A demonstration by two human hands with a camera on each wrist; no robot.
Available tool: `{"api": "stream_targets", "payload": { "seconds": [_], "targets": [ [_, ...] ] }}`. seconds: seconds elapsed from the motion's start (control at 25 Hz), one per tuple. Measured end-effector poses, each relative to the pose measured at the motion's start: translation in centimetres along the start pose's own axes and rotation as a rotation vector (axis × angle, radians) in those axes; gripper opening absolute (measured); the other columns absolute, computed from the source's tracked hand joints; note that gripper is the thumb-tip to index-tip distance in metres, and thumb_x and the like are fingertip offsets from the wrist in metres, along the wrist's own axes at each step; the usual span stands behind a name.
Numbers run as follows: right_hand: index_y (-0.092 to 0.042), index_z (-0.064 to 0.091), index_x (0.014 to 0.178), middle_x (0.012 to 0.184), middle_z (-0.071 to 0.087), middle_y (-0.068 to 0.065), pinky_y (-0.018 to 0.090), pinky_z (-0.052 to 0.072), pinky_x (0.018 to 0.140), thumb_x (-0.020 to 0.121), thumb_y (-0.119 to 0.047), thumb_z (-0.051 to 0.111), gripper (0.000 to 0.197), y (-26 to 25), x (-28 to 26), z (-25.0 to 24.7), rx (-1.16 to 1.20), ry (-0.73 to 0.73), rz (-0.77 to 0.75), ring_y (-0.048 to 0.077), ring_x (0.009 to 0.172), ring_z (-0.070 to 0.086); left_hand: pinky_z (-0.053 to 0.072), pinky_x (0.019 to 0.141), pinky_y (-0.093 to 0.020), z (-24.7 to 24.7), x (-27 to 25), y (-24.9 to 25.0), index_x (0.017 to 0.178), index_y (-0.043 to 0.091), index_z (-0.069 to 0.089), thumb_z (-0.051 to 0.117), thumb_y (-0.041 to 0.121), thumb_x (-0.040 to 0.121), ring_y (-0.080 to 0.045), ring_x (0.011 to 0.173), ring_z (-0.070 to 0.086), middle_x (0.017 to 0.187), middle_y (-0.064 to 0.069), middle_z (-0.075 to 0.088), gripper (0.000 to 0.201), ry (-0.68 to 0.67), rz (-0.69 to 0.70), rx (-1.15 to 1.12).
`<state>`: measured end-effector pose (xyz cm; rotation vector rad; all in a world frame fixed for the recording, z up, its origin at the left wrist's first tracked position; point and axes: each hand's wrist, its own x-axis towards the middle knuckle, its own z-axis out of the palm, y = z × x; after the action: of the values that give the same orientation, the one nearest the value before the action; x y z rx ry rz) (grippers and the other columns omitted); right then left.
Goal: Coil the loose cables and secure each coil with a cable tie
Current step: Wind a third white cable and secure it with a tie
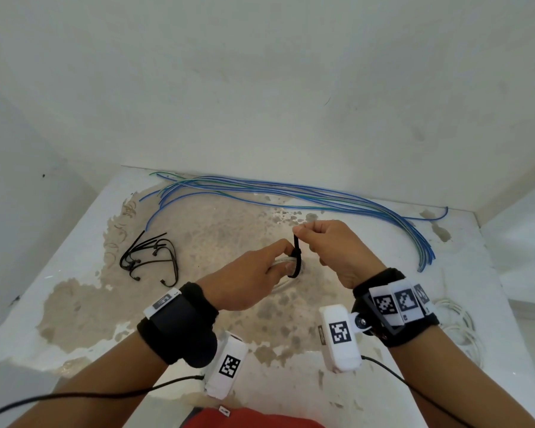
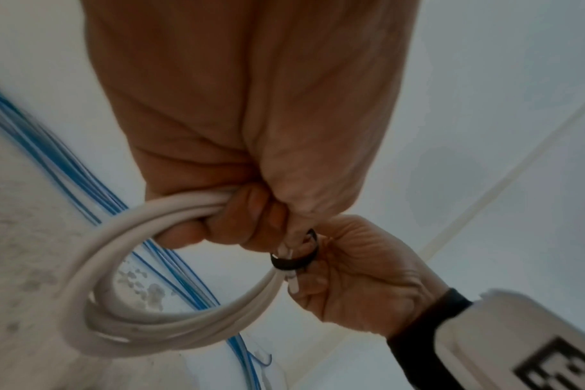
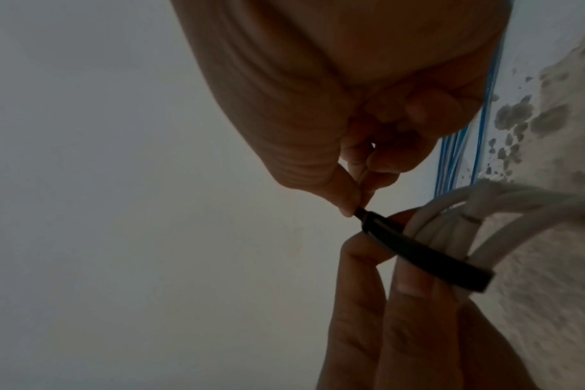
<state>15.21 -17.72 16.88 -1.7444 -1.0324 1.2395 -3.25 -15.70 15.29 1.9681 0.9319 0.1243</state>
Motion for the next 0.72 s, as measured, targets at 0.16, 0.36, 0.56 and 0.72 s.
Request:
{"api": "stream_targets", "payload": {
  "seconds": [0.16,0.36,0.56,0.72],
  "targets": [
    [-0.016,0.069,0.089,0.073,0.059,-0.009,0.024,0.042,0.066,0.099,-0.034,0.064,0.022,0.0,0.8,1.9,0.114,0.113,-0.008,0.009,0.071,0.053,0.039,0.062,-0.031,-0.5,-0.3,0.0,0.111,0.033,0.053,0.040,0.038,0.106,-0.017,0.063,0.040,0.069,0.002,0.047,0.014,-0.007,-0.052,-0.150],
    [-0.020,0.076,0.100,0.094,0.073,-0.003,0.029,0.048,0.078,0.096,-0.053,0.060,0.037,0.9,0.1,2.3,0.115,-0.252,0.133,0.013,0.084,0.064,0.040,0.057,-0.023,-1.0,-1.1,-1.0,0.118,0.010,0.053,0.038,0.025,0.109,-0.009,0.056,0.032,0.065,0.007,0.034,0.023,-0.037,-0.122,-0.571],
    [-0.007,0.073,0.095,0.086,0.071,0.005,0.013,0.047,0.066,0.095,-0.022,0.070,0.016,1.4,-0.2,2.6,0.036,-0.152,-0.157,0.009,0.076,0.063,0.035,0.057,-0.025,-1.7,-1.4,-1.8,0.103,0.011,0.049,0.039,0.027,0.109,-0.008,0.054,0.030,0.066,0.006,0.032,0.019,-0.131,-0.182,-0.632],
    [-0.019,0.071,0.091,0.088,0.073,0.010,0.044,0.054,0.086,0.097,-0.029,0.068,0.012,1.5,0.1,3.8,-0.098,-0.120,-0.274,0.033,0.086,0.068,0.033,0.055,-0.024,-2.8,-1.5,-2.8,0.102,0.014,0.050,0.037,0.025,0.109,-0.008,0.053,0.022,0.064,0.007,0.027,0.019,-0.211,-0.218,-0.731]
  ]
}}
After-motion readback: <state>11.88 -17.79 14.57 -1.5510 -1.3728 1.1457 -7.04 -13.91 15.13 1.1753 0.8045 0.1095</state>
